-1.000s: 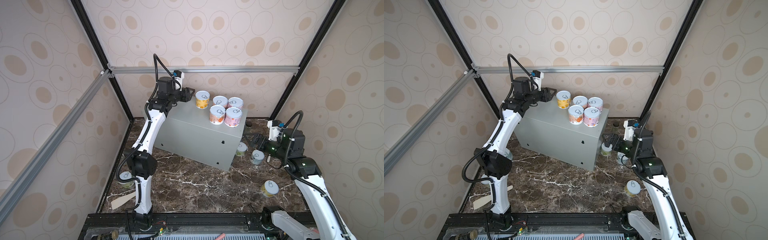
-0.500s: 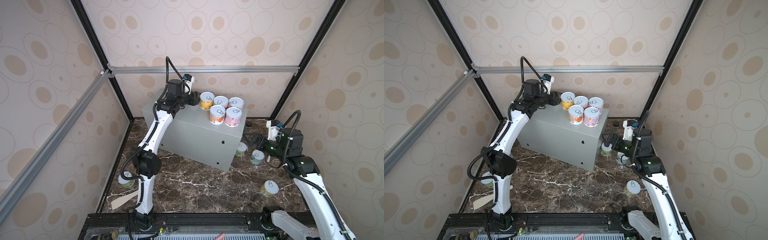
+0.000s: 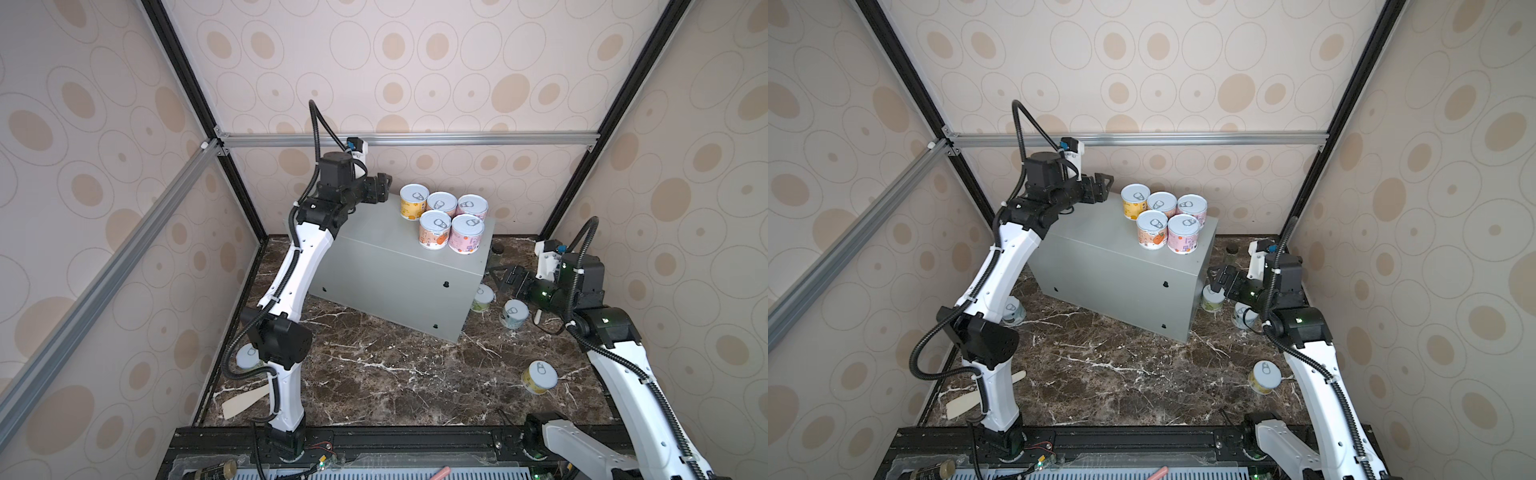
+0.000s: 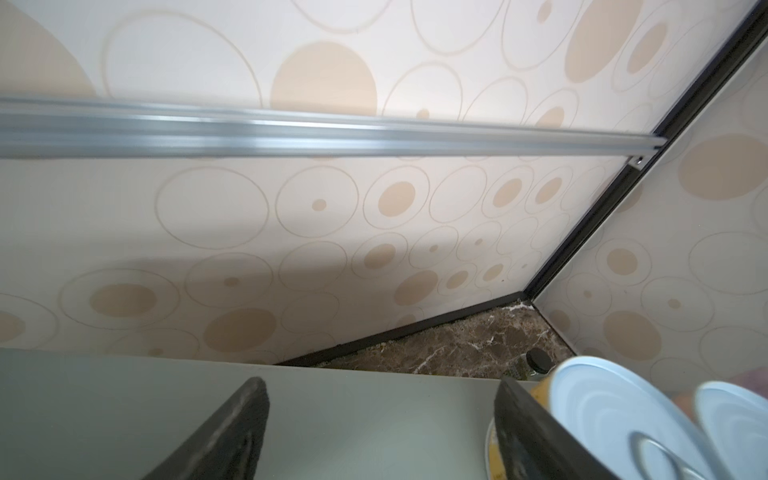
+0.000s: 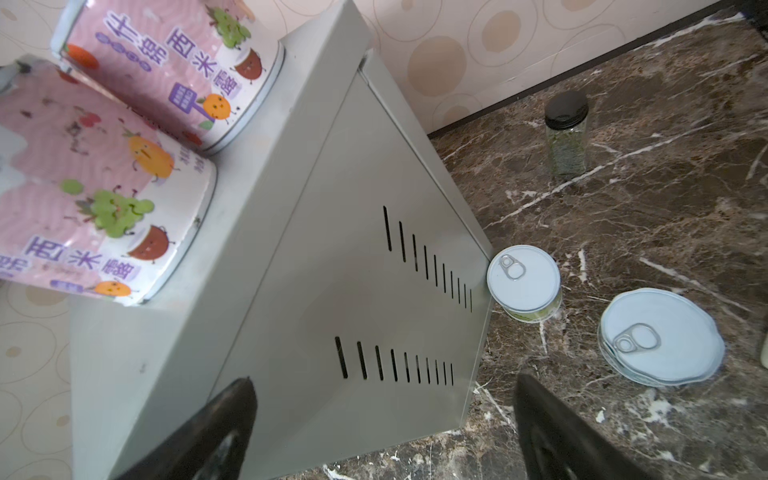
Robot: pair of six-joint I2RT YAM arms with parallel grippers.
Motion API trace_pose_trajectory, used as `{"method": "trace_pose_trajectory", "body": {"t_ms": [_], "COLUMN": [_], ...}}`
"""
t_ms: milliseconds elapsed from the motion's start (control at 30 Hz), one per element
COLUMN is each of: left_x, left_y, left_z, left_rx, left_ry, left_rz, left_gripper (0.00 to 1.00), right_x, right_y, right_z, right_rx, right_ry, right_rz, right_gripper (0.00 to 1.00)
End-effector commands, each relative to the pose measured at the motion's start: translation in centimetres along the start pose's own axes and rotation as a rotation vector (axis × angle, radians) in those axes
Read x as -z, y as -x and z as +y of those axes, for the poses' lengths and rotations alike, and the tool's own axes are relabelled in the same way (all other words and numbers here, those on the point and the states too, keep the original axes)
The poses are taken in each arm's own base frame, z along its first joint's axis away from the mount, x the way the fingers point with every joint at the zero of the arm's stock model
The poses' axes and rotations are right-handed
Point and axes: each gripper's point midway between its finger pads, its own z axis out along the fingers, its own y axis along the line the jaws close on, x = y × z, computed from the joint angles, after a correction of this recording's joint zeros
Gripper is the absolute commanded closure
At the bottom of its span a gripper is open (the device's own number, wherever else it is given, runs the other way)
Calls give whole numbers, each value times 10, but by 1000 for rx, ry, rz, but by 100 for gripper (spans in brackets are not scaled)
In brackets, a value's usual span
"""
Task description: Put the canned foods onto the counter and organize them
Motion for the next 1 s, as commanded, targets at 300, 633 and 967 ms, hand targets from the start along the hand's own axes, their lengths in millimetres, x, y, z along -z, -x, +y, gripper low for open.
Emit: {"method": "trace_pose_trajectory", "body": {"t_ms": [300,633,967], "left_x": [109,133,86], "left_y": [38,-25,-72], "left_z": [176,278,316], "left_rx": [313,453,472], "left_ry": [258,408,396], "left_rz": [-188,-163,-43], "left_gripper": [10,11,13], "right_x": [-14,-36,-57], "right_y": [-1,4,17], "right_z": [-13,-23,-26], "right_rx": [-51,-66,-60], "right_ry": [-61,-108,-131], "right_rz": [29,51,57], "right_gripper": [1,2,1]}}
